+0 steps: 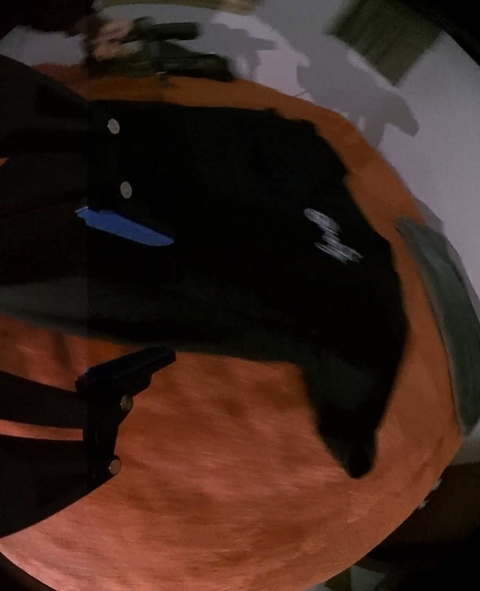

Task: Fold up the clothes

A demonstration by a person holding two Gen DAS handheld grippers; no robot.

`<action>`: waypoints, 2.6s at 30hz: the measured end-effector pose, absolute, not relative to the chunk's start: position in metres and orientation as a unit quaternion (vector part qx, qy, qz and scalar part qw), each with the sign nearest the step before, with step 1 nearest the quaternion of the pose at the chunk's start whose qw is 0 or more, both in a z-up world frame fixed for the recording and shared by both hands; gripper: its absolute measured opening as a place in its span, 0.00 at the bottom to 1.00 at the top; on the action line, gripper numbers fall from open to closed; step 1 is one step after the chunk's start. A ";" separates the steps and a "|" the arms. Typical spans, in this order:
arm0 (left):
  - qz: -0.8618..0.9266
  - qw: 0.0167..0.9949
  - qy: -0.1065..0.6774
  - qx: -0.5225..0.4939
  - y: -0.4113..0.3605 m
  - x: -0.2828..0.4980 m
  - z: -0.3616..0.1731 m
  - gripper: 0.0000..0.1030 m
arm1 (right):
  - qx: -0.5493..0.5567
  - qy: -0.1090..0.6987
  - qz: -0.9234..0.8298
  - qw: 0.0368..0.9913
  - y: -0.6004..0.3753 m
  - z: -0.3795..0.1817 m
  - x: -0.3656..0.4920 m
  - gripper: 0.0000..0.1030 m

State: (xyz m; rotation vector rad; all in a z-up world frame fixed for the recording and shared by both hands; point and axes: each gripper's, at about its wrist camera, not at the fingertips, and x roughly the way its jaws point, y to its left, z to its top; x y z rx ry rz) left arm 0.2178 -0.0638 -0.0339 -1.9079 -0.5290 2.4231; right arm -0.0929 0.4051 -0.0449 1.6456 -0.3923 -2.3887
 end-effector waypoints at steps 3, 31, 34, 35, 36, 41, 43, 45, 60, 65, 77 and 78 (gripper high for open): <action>0.784 0.019 -0.152 -0.602 -0.052 0.240 -0.031 0.54 | 0.573 -0.086 -0.810 0.092 0.389 -0.040 -0.052 0.55; 0.835 0.029 -0.032 -0.549 -0.001 0.376 -0.026 0.54 | 0.566 0.019 -0.817 0.108 0.410 -0.083 0.110 0.02; 0.832 0.037 -0.030 -0.552 -0.007 0.375 -0.032 0.54 | 0.569 -0.107 -0.813 0.062 0.445 -0.088 0.123 0.02; 0.833 0.035 -0.033 -0.552 -0.009 0.373 -0.033 0.54 | 0.568 -0.156 -0.806 0.056 0.456 -0.096 0.130 0.02; 0.833 0.033 -0.037 -0.551 -0.011 0.371 -0.035 0.54 | 0.566 -0.209 -0.796 0.051 0.468 -0.105 0.137 0.02; 0.840 0.034 -0.034 -0.540 -0.001 0.382 -0.038 0.54 | 0.561 -0.179 -0.807 0.050 0.465 -0.112 0.140 0.09; 0.844 0.035 -0.033 -0.535 0.004 0.387 -0.039 0.54 | 0.532 -0.071 -0.841 0.065 0.445 -0.093 0.130 0.12; 0.847 0.045 -0.024 -0.530 0.011 0.395 -0.039 0.54 | 0.492 0.007 -0.865 0.099 0.425 -0.074 0.126 0.15; 0.842 0.089 0.109 -0.522 0.041 0.385 -0.044 0.54 | 0.471 0.176 -0.823 0.264 0.336 -0.078 0.142 0.61; 0.851 0.058 0.151 -0.500 0.028 0.399 -0.037 0.54 | 0.437 0.328 -0.804 0.235 0.300 -0.101 0.160 0.62; 0.852 -0.030 0.173 -0.493 0.016 0.390 -0.059 0.54 | 0.433 0.140 -0.839 0.300 0.308 -0.071 0.162 0.01; 0.854 -0.044 0.171 -0.490 0.016 0.386 -0.060 0.54 | 0.436 0.126 -0.837 0.307 0.309 -0.070 0.162 0.01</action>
